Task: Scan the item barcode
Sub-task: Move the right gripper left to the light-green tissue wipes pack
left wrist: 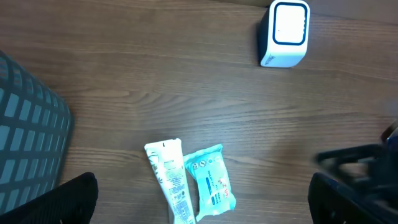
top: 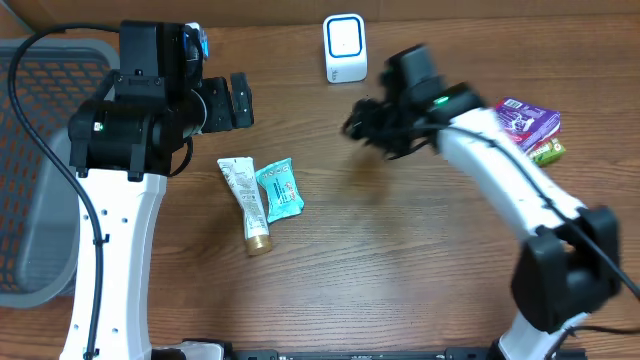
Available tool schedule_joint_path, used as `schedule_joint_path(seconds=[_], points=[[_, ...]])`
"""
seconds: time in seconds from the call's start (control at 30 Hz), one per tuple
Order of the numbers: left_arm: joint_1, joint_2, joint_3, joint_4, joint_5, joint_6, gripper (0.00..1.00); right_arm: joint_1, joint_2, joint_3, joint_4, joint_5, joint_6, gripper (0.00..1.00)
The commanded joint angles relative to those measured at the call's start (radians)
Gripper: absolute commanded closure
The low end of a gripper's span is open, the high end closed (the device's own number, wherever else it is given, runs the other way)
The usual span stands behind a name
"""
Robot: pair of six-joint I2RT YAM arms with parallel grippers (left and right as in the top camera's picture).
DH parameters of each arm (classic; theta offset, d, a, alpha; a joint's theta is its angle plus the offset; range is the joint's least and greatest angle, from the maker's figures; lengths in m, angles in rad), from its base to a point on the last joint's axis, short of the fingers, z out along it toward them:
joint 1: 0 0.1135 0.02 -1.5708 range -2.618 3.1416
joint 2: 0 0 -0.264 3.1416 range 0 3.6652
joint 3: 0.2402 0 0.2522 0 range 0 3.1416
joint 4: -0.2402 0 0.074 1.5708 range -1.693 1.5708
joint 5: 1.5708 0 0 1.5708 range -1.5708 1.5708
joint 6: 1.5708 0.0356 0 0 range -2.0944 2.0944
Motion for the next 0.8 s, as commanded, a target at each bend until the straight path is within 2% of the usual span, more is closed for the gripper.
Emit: schedule_joint_path(seconds=[0.0, 0.23, 0.6, 0.77], points=[[-0.001, 0.005, 0.014, 0.003, 0.007, 0.013, 0.01, 0.064, 0.061, -0.026, 0.055, -0.043, 0.051, 0.37], [-0.001, 0.005, 0.014, 0.003, 0.007, 0.013, 0.01, 0.166, 0.174, -0.026, 0.135, -0.077, 0.052, 0.41], [-0.001, 0.005, 0.014, 0.003, 0.007, 0.013, 0.01, 0.243, 0.276, -0.026, 0.213, -0.119, 0.076, 0.47], [-0.001, 0.005, 0.014, 0.003, 0.007, 0.013, 0.01, 0.255, 0.289, -0.026, 0.218, -0.118, 0.093, 0.60]])
